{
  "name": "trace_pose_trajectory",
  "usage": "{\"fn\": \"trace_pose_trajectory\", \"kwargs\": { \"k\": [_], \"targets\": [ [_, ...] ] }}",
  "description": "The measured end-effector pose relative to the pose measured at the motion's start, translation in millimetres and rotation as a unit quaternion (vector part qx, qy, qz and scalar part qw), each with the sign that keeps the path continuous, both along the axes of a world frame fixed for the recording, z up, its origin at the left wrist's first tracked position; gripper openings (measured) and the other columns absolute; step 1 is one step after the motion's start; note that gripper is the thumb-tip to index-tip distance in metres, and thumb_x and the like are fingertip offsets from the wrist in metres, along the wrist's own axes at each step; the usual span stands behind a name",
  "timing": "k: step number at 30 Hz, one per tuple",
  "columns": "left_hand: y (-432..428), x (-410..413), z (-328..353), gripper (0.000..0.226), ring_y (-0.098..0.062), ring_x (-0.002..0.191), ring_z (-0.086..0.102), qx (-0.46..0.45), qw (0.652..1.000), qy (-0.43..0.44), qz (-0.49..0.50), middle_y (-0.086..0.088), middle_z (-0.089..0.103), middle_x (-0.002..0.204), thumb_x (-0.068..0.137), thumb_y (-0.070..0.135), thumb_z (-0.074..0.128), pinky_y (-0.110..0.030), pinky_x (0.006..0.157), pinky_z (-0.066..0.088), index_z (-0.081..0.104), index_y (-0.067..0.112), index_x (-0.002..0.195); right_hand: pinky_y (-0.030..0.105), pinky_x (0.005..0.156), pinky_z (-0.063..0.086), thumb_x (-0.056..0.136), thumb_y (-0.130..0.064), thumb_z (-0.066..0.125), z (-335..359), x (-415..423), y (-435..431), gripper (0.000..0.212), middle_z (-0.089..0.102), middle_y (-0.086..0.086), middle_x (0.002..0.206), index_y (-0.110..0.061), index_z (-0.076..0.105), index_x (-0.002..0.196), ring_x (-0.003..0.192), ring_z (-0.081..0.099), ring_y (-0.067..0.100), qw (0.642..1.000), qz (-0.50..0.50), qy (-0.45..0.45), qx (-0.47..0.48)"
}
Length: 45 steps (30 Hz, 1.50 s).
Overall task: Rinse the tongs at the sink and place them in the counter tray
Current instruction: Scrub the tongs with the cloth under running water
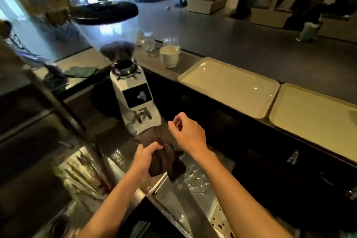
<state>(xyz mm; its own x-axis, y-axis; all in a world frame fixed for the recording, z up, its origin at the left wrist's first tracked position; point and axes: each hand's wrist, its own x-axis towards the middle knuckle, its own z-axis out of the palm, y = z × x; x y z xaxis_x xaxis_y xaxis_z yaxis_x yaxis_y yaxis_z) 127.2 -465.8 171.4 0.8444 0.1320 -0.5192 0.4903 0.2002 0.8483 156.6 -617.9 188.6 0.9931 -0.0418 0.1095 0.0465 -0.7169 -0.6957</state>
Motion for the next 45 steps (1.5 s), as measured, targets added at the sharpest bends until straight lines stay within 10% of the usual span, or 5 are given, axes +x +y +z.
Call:
{"fn": "trace_pose_trajectory", "kwargs": {
  "k": [3,10,27,39,45],
  "targets": [
    [62,-13,-8,0.009,-0.032,0.078,0.064,0.007,0.999,-0.038,0.037,-0.015,0.068,0.08,0.081,-0.001,0.059,-0.035,0.067,0.055,0.063,0.004,0.088,0.033,0.067,0.043,0.095,-0.05,0.052,-8,1,72,0.021,0.067,-0.006,0.085,-0.03,0.051,0.089,0.086,0.065,0.022,0.998,0.049,0.013,-0.021],
    [196,-52,-27,0.023,-0.021,0.066,0.058,0.033,0.991,-0.041,0.124,0.007,0.067,0.055,0.083,-0.01,0.055,-0.025,0.06,0.05,0.063,0.009,0.073,0.036,0.068,0.046,0.096,-0.051,0.051,-31,-25,219,0.025,0.067,-0.005,0.085,-0.027,0.054,0.092,0.085,0.065,0.022,0.99,0.134,0.046,-0.025],
    [346,-92,-94,0.024,-0.016,0.032,0.051,-0.117,0.968,0.106,0.196,-0.007,0.052,0.047,0.089,0.001,0.042,-0.018,0.036,0.042,0.055,-0.001,0.069,0.045,0.097,0.047,0.099,-0.054,0.044,-156,-8,334,0.053,0.045,0.011,0.139,-0.019,0.045,0.137,0.121,0.052,0.033,0.947,0.155,0.197,-0.201],
    [357,-50,-135,0.02,-0.032,0.081,0.06,-0.094,0.947,0.13,0.278,-0.02,0.062,0.096,0.09,0.004,0.046,-0.034,0.062,0.047,0.059,0.003,0.106,0.044,0.113,0.035,0.092,-0.062,0.052,-231,53,374,0.057,0.04,0.022,0.15,-0.017,0.054,0.127,0.141,0.035,0.036,0.903,0.257,0.218,-0.265],
    [355,-31,-141,0.027,-0.038,0.112,0.059,-0.118,0.942,0.112,0.295,-0.021,0.061,0.121,0.095,0.0,0.043,-0.052,0.097,0.048,0.058,0.013,0.112,0.037,0.096,0.039,0.101,-0.052,0.044,-230,61,374,0.04,0.059,0.011,0.123,-0.018,0.064,0.11,0.115,0.055,0.029,0.895,0.279,0.162,-0.31]
  ]
}}
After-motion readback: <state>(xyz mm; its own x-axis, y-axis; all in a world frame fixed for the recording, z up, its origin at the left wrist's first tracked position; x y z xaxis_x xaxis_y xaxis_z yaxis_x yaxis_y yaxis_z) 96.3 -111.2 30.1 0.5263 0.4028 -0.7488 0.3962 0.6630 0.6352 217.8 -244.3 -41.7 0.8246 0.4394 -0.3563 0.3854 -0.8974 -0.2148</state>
